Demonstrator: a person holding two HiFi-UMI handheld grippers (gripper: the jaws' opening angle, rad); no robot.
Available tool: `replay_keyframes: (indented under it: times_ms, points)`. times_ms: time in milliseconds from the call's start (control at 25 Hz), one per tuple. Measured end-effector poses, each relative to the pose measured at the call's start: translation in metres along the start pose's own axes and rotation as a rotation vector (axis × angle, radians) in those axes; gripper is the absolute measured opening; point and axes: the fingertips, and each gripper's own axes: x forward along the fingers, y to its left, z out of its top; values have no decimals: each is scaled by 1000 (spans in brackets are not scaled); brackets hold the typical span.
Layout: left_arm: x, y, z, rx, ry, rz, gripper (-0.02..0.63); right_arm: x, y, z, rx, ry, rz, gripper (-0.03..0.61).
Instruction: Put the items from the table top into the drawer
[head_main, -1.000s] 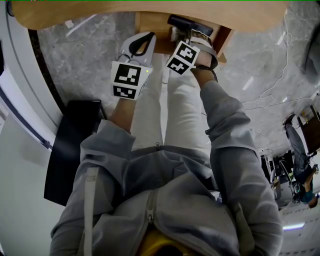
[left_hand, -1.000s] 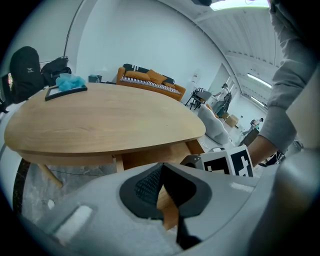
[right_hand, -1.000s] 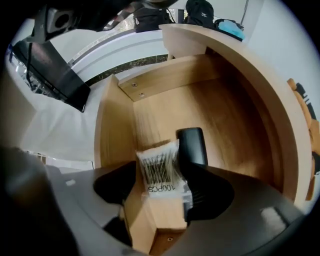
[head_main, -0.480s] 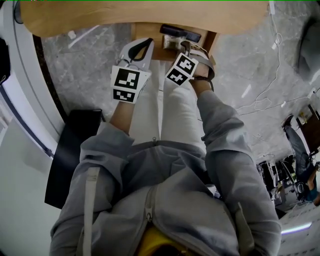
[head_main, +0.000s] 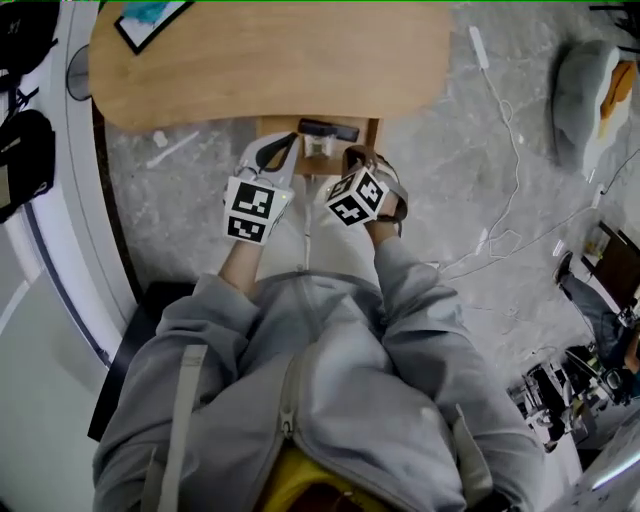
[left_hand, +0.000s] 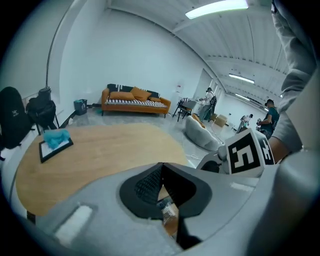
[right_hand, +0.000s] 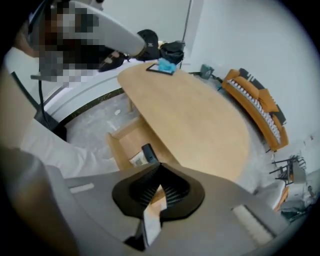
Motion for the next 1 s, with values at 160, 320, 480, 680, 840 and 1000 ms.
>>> replay_keyframes:
  times_ms: [160, 320, 480, 680, 840, 1000]
  points:
    - [-19, -4, 69, 69, -85, 16, 6, -68, -64, 36, 66, -121, -155, 0]
    - [-51, -15, 118, 95, -136, 35, 6, -149, -107, 60, 164, -235, -264, 0]
    - [-85, -27, 174, 109, -219, 71, 6, -246, -145, 86, 301, -428, -360, 0]
    - [-139, -40, 252, 175, -376, 112, 6, -368, -168, 117, 414, -689, -437, 0]
    - [-183, -50, 307, 233, -508, 162, 6, -438, -168, 146, 398, -848, -484, 0]
    - [-218, -61, 341, 265, -594, 192, 6, -478, -159, 172, 355, -937, -497, 0]
